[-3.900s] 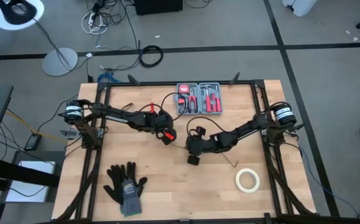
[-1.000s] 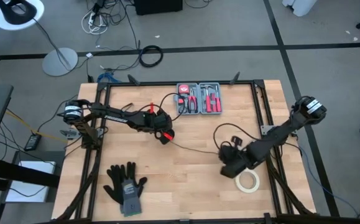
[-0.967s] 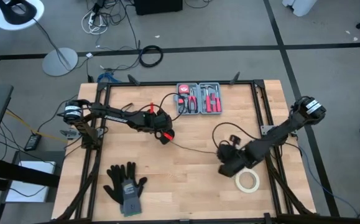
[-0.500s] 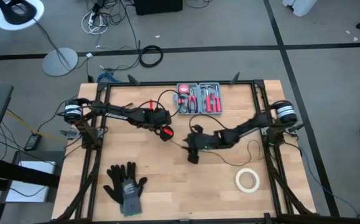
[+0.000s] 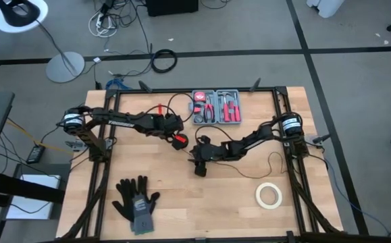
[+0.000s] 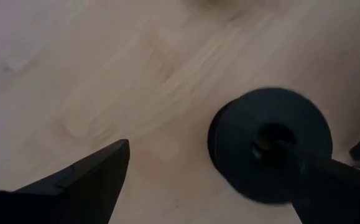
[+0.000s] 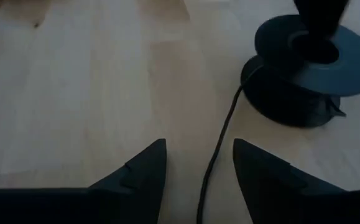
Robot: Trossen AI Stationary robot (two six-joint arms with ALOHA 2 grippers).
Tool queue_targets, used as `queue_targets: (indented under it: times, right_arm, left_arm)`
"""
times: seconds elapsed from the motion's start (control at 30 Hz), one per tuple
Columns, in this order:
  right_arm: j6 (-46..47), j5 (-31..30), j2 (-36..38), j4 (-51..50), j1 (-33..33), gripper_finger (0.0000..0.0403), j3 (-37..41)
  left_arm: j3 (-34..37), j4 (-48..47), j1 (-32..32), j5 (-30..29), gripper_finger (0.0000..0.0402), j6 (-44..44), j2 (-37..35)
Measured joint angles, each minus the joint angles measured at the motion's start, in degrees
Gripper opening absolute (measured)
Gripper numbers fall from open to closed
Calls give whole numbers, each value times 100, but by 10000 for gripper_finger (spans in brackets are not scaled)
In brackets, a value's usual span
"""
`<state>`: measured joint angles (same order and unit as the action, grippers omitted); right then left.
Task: Coil cords
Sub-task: Uncoil the black wire from the black spool
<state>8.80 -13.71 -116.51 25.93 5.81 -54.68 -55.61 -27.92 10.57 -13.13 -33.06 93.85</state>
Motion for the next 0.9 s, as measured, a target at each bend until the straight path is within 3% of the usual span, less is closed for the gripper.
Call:
queue_targets:
  times: [0.53,0.7,0.9]
  right_arm:
    - [107,-106,27,-337,-103,164,-39]
    - [197,-105,50,-628,-88,120,-56]
    - [385,393,201,-1270,-28,15,-80]
  left_arm:
    - [142,348,-6,-46,392,112,30]
    - [278,374,-7,-48,392,93,33]
    - [422,351,-7,-46,392,-19,33]
